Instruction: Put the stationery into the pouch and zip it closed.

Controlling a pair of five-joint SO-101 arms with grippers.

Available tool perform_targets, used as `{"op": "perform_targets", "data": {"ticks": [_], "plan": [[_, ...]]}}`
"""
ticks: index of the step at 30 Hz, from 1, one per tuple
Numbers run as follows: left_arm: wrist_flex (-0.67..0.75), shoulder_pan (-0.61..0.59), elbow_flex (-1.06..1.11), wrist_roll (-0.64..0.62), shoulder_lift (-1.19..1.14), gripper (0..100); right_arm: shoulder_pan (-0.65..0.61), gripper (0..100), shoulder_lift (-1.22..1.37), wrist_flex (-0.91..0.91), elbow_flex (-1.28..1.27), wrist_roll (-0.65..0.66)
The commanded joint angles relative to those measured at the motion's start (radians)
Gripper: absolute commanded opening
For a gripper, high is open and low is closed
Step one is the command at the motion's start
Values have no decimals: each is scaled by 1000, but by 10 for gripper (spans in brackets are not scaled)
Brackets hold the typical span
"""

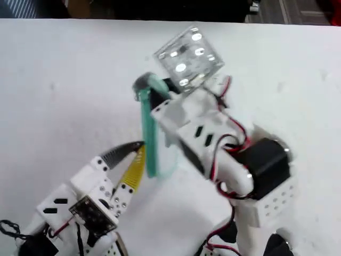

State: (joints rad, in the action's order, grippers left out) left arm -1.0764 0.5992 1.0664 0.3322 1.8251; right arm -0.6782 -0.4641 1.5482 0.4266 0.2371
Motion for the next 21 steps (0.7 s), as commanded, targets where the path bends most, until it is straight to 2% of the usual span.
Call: {"op": "perform_targets", "data": {"ticks": [1, 4, 6, 11, 13, 21], "plan": [[57, 120, -32, -8, -8, 27, -90, 17, -10, -12, 35, 9], [57, 122, 5, -5, -27, 27, -97, 17, -38, 28, 35, 11], [61, 79, 38, -5, -31, 27, -101, 17, -76, 68, 35, 11], [181, -151, 120, -11, -31, 27, -97, 17, -217, 127, 35, 12], [203, -205, 129, -11, -31, 27, -97, 17, -257, 128, 26, 12], [84, -216, 126, -8, -30, 27, -42, 17, -266, 128, 25, 12]]}}
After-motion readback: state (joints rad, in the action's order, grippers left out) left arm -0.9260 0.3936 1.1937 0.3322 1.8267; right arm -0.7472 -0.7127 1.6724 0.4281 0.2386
